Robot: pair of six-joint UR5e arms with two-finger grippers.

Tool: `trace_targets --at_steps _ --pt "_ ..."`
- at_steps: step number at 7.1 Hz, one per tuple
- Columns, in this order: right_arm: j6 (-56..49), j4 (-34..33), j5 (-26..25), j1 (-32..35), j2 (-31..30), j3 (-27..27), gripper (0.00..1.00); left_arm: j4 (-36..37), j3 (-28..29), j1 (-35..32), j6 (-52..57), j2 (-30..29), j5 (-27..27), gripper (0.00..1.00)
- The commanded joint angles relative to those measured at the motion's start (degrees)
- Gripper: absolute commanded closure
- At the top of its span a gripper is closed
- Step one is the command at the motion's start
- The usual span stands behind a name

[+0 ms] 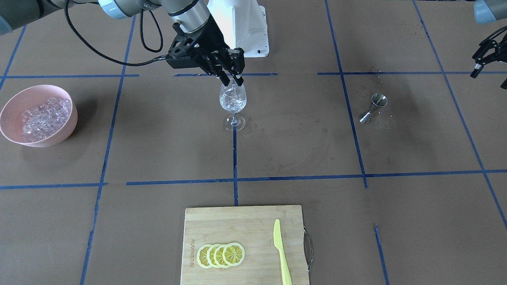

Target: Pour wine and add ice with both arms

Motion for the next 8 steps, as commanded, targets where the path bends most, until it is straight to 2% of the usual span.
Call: trace_targets --at_steps 1,2,3,4,5,6,7,8 --pt "0.37 -0.38 -0.01 0.72 -0.96 2.25 0.00 -0.03 0.09 -0.43 0.00 0.01 0.00 0.00" --pt "-0.15 -1.69 1.91 3.42 -4.89 5.75 0.00 0.06 0.26 -0.43 0.09 -0.08 0.09 0.00" --pt "-3.29 -1.61 8.37 9.63 -10.15 7.35 0.00 0.06 0.18 -0.52 0.09 -0.16 0.26 0.00" --pt "-12.28 -1.27 15.14 16.65 -14.99 7.19 0.00 0.75 0.00 -1.04 0.09 -0.34 0.26 0.00" --pt "-24.21 -1.00 19.55 23.42 -21.21 6.93 0.00 1.81 0.09 -1.22 0.09 -1.12 0.18 0.00" --pt "-34.94 -1.17 23.43 30.45 -26.06 6.75 0.00 5.99 0.00 -1.22 0.70 -2.18 0.18 0.00" --pt "-45.06 -1.43 27.55 37.48 -29.24 5.10 0.00 9.60 0.26 -1.22 1.05 -2.62 0.35 0.00" --pt "-54.99 -1.87 30.64 44.77 -29.79 0.82 0.00 13.55 0.26 -1.14 2.01 -3.84 0.61 0.00"
